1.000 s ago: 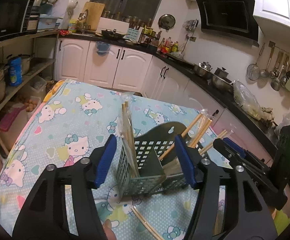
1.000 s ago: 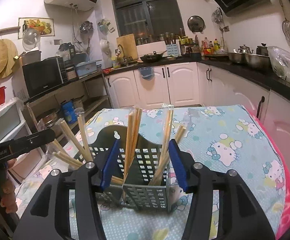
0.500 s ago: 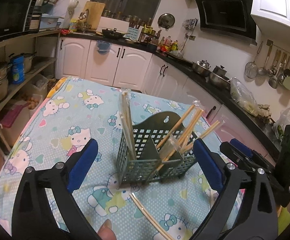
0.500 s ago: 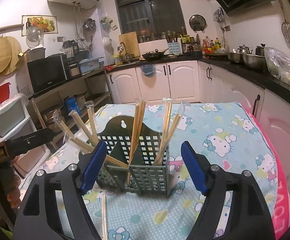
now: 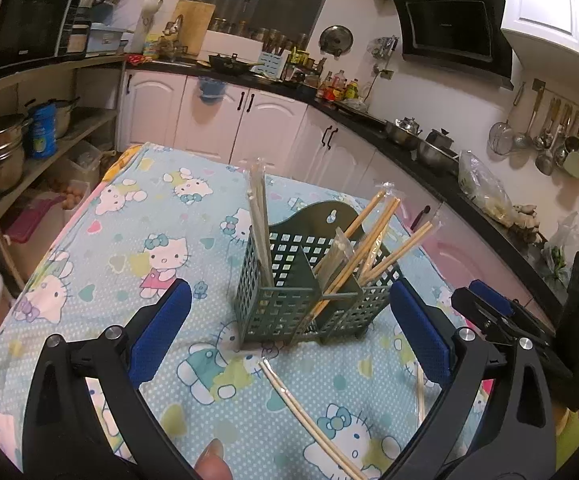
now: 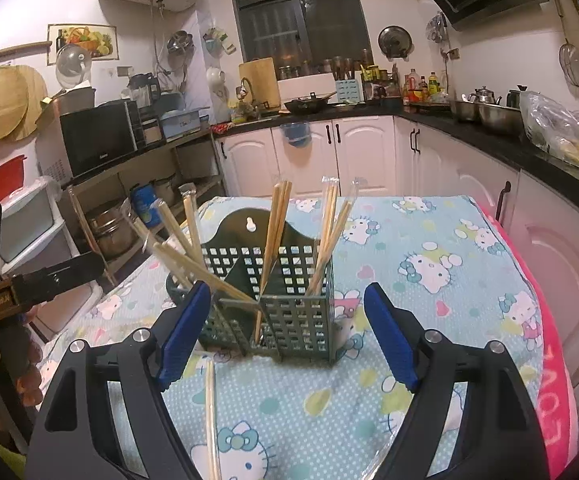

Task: Organize utensils
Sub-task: 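Withdraw both open tools toward the last wrapped chopstick pairs on the sheet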

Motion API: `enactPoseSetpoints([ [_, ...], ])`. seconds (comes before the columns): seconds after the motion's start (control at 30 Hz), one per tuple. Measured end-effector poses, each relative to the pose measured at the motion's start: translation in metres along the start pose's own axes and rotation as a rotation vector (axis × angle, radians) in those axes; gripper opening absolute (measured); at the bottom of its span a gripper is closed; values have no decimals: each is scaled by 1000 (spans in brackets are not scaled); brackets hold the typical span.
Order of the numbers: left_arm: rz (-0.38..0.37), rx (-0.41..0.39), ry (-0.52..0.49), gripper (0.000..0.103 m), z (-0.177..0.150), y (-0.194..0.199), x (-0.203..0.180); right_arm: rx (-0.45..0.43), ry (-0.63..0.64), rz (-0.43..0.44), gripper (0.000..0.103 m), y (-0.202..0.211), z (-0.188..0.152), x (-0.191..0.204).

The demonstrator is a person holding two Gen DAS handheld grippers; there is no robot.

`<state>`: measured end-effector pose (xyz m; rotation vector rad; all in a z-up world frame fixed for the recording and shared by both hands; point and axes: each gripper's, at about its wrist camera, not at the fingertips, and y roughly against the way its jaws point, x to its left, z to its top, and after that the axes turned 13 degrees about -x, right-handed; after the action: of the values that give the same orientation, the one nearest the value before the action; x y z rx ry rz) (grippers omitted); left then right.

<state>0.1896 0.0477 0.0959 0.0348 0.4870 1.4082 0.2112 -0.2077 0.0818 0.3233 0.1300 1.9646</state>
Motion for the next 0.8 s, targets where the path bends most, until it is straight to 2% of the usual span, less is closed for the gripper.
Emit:
enactPoseSetpoints([
  [0.33, 7, 47, 4, 91, -24, 4, -1, 36, 3, -6, 78, 16, -15, -3],
  [0.8, 18, 136, 8, 91, -63, -1, -4, 117, -39, -35, 78, 32, -52, -24],
])
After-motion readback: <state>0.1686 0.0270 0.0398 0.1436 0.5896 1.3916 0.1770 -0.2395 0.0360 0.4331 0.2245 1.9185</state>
